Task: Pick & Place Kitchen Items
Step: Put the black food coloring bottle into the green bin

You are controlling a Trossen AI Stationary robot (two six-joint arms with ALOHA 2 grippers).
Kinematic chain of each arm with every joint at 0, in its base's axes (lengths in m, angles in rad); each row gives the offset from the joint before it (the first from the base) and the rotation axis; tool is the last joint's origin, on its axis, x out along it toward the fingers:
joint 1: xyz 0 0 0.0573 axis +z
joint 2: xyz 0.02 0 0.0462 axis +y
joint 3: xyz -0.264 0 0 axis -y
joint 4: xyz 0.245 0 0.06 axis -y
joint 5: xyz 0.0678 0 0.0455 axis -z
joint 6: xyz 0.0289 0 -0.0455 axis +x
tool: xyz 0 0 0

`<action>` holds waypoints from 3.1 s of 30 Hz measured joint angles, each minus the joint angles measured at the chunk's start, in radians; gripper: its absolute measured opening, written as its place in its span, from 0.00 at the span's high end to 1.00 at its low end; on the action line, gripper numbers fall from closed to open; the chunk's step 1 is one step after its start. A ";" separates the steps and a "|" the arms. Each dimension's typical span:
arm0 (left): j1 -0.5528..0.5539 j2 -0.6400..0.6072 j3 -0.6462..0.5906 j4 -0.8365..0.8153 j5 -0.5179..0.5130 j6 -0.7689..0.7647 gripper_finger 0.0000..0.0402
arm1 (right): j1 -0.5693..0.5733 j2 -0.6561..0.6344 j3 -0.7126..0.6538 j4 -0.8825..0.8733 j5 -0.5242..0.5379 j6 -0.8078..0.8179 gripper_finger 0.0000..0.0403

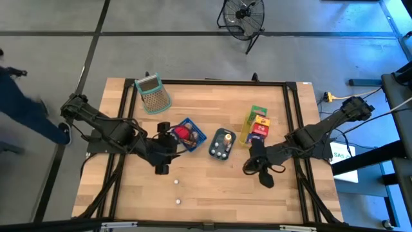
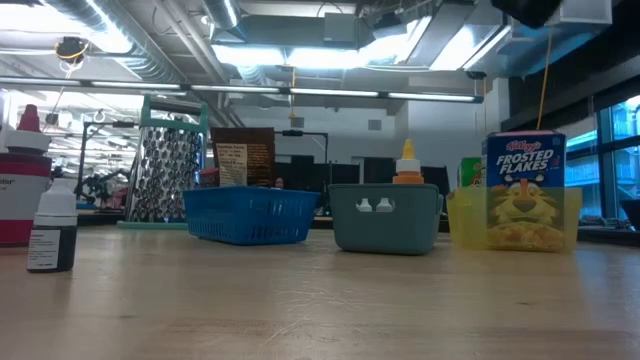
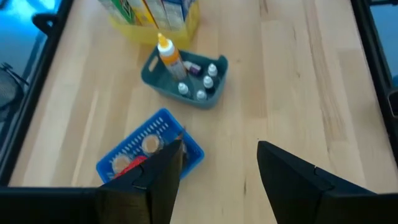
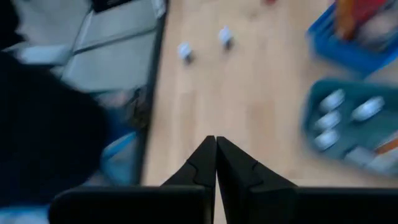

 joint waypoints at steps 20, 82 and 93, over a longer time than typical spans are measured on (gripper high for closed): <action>-0.092 0.000 0.000 -0.012 -0.039 -0.025 0.49 | -0.049 0.204 0.000 0.292 0.202 -0.235 0.70; -0.531 -0.008 -0.497 -0.296 0.095 -0.953 0.49 | -0.048 0.277 0.000 0.589 0.333 -0.463 0.43; -0.578 -0.008 -0.496 0.168 0.051 -0.748 0.49 | -0.048 0.277 0.000 0.573 0.333 -0.463 0.43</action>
